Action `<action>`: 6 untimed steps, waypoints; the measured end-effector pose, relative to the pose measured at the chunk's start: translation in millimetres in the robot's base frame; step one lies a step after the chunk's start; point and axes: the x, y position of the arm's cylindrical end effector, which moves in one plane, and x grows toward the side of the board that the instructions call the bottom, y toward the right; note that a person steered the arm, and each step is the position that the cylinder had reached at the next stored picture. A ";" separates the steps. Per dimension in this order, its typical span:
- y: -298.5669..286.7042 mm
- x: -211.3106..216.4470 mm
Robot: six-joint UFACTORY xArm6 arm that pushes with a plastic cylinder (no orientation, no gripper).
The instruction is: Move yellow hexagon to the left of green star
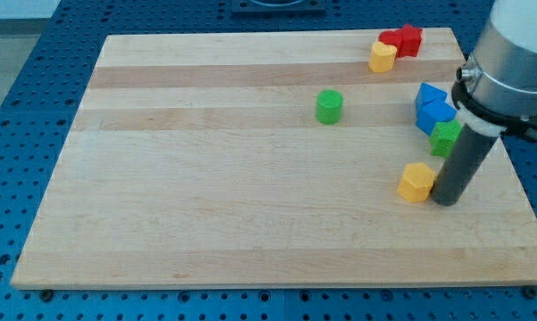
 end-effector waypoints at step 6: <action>-25.3 -77.5</action>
